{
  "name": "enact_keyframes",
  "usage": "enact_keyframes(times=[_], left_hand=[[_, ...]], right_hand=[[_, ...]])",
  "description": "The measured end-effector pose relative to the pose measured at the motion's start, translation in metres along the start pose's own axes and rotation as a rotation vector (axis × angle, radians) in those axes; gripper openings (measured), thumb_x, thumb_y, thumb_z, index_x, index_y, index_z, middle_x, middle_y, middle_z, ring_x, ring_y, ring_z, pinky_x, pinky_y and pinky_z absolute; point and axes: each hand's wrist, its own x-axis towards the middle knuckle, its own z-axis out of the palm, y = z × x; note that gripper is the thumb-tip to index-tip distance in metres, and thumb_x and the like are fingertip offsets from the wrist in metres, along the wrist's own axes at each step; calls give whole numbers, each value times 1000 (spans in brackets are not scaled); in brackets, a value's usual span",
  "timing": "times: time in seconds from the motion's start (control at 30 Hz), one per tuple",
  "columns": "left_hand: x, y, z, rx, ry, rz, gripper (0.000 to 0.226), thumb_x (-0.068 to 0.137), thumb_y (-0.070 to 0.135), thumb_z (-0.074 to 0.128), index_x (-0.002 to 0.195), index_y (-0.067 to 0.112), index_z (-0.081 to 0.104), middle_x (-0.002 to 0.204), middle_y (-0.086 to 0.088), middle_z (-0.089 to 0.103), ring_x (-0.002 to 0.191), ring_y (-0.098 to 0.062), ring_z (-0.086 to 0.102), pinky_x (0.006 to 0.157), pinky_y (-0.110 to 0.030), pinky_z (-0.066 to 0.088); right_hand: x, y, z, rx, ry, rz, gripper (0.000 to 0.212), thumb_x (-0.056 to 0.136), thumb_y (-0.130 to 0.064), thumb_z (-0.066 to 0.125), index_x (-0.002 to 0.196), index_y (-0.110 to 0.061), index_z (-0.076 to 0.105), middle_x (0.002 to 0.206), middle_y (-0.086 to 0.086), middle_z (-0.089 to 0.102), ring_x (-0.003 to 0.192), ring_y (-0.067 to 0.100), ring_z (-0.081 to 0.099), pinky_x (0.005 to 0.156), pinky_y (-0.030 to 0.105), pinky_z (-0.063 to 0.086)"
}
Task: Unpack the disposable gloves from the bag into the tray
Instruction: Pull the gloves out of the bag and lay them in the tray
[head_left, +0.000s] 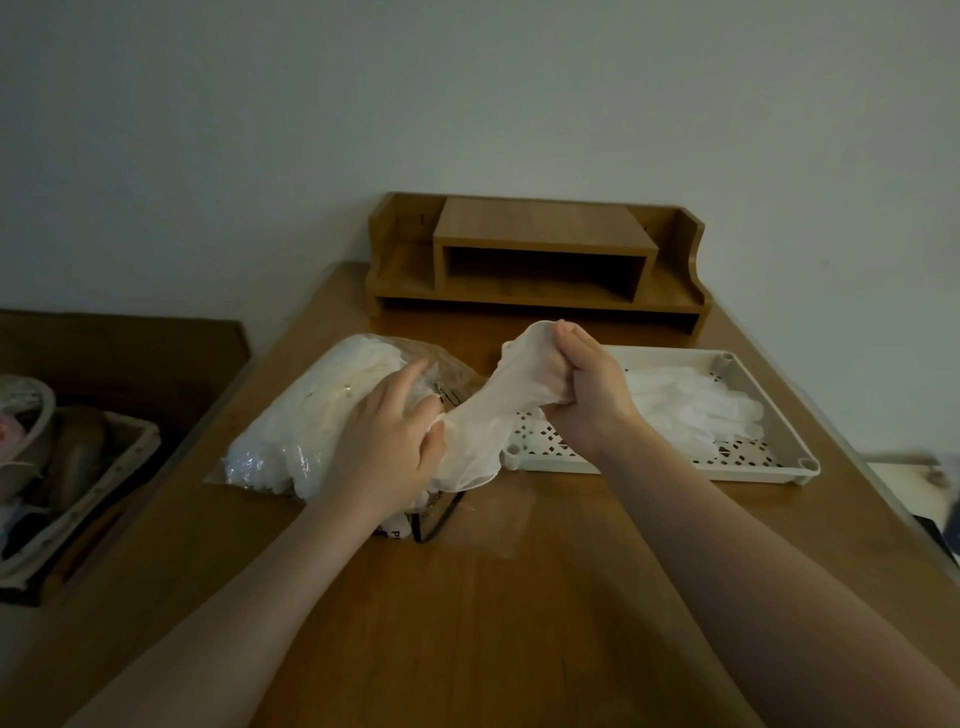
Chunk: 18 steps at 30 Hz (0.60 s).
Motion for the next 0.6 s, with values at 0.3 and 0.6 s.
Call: enact_keyframes(times=[0.3,0.6], left_hand=[[-1,4,1,183,-59,-83,16,61,2,75,75,0,68,118,-24,59,92,-38,63,66,-42,53],[0,10,2,379,-353,-165,38,83,28,64,120,20,60,153,-16,20,137,-35,27,109,-46,26]], right_hand=[[-1,-17,-1,465,115,57,39,94,-29,55,126,-8,47,93,10,59,74,23,65,50,31,55],[2,-49,-15,407,75,-74,34,95,-34,53,111,-4,58,78,7,64,71,20,65,78,34,55]])
